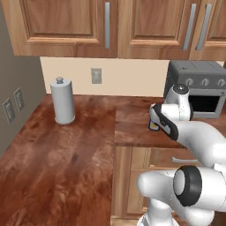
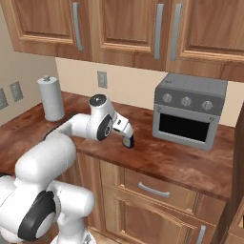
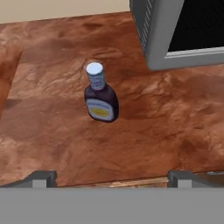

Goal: Place the condiment bottle and condiment bottle from the counter to the top shelf of the fridge. If the existing items in the fridge are on the top shelf, move them to other shelves.

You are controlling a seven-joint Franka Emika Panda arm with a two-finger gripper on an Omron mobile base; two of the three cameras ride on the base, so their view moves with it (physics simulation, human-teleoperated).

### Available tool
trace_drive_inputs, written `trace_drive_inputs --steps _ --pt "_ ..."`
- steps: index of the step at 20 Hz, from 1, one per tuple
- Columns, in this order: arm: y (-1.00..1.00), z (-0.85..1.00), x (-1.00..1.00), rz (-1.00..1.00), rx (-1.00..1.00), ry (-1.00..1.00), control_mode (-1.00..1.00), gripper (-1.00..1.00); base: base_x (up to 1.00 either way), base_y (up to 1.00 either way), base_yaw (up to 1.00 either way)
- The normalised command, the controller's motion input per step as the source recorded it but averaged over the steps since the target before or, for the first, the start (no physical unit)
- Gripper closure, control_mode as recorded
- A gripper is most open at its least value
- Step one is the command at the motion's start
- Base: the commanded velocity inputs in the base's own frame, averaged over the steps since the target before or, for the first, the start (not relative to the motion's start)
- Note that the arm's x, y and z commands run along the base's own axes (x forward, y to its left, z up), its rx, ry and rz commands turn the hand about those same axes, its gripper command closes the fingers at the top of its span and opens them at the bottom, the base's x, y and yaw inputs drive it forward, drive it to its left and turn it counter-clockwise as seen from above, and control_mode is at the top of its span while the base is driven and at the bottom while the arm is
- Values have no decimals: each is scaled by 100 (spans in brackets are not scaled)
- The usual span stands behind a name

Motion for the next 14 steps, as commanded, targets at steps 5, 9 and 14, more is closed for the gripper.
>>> trace_drive_inputs --steps 5,9,14 --pt "0 -26 32 0 -1 0 -100 -100 0 0 0" --pt "0 -19 18 0 0 0 -100 -100 0 0 0" --pt "0 -16 15 0 0 0 -100 -100 0 0 0"
